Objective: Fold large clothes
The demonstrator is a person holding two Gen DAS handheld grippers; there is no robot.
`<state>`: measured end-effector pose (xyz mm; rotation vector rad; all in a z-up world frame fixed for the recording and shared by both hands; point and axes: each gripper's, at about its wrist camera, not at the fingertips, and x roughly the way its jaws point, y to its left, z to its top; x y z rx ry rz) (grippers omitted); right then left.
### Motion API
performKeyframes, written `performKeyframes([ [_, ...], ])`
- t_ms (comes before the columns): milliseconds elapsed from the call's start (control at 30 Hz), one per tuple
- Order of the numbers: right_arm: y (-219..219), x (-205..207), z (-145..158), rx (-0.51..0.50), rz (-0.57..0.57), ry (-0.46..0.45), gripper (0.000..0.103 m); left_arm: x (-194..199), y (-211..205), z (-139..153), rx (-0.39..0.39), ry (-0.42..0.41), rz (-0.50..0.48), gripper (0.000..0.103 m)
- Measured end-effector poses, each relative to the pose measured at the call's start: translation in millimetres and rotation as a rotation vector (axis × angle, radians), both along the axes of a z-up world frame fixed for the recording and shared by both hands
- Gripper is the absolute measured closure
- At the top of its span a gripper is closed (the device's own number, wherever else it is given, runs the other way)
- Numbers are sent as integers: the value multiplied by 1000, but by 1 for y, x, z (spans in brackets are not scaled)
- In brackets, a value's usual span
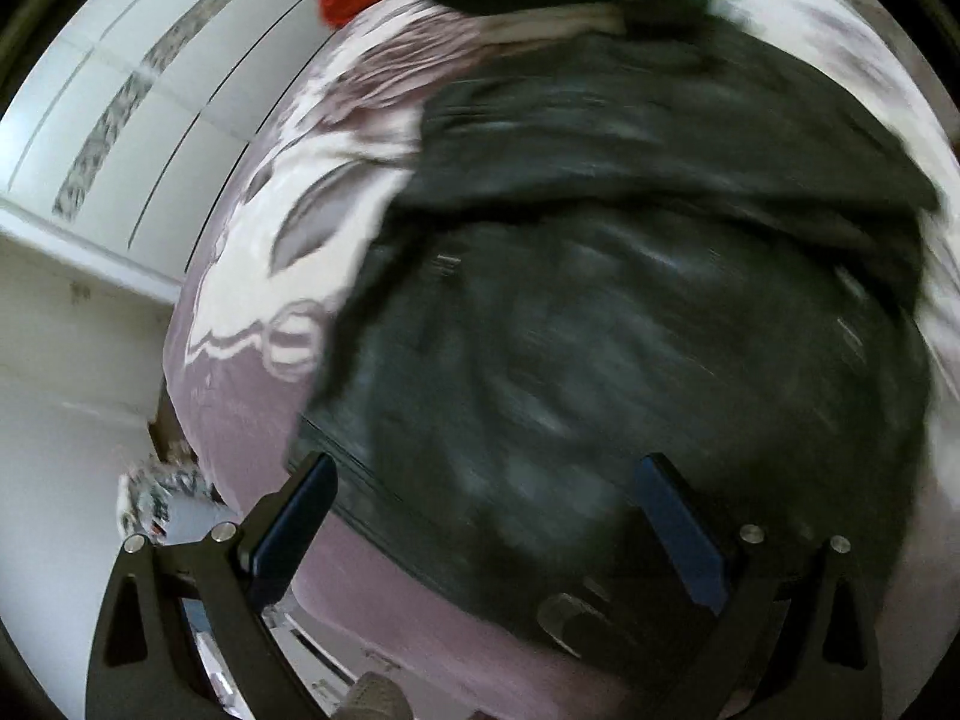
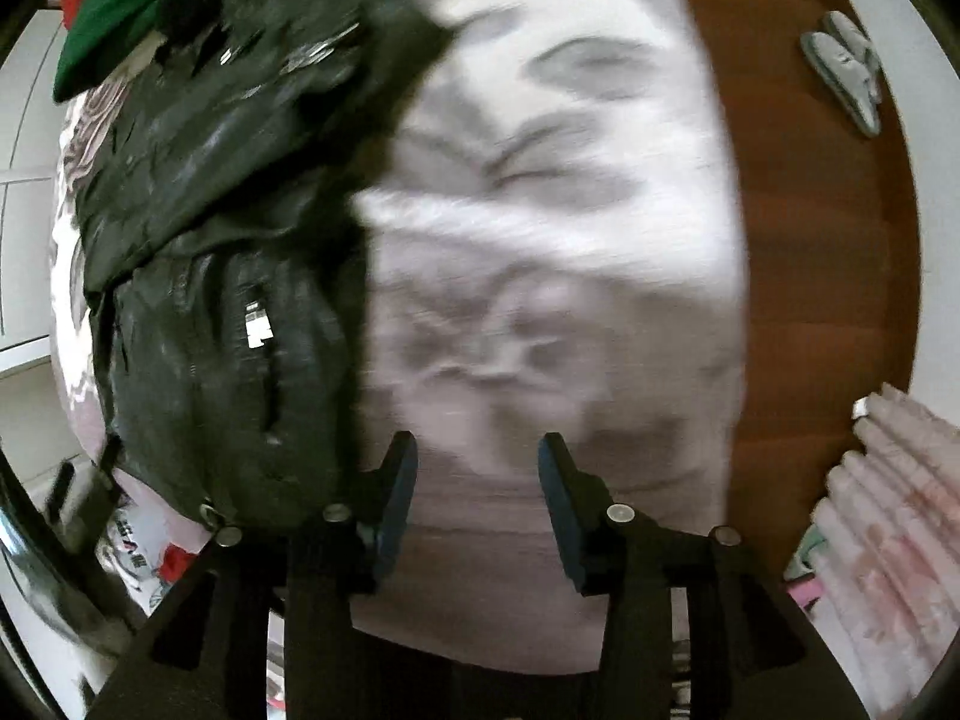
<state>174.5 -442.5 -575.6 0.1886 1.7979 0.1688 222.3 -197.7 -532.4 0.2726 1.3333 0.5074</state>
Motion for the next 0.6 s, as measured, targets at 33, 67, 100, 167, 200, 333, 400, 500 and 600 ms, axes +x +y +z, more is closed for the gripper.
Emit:
performKeyframes([
  [33, -14, 4, 1, -10, -4, -1, 55, -4, -23, -6, 24, 25, -40, 0],
  [67, -32, 10, 4, -16, -10, 1, 54, -9, -50, -13, 54, 49, -88, 0],
  [100, -49, 12, 3, -23, -19, 4, 54, -13, -70, -19, 70, 62, -121, 0],
  [167, -77, 17, -5, -42, -35, 7, 54, -24, -107, -29, 84, 79, -160, 0],
  [200, -89, 19, -5, -54, -44, 6, 54, -27, -119, -32, 79, 81, -167, 0],
  [333, -113, 29, -16, -81, -85, -3, 54, -37, -164, -50, 70, 99, -206, 0],
  [400, -114, 34, -24, -86, -96, -4, 54, -36, -176, -65, 80, 123, -226, 0],
  [500, -112, 42, -30, -81, -93, -12, 54, -30, -182, -90, 165, 150, -232, 0],
  [600, -98, 58, -37, 7, -72, -46, 54, -23, -172, -90, 243, 110, -216, 0],
])
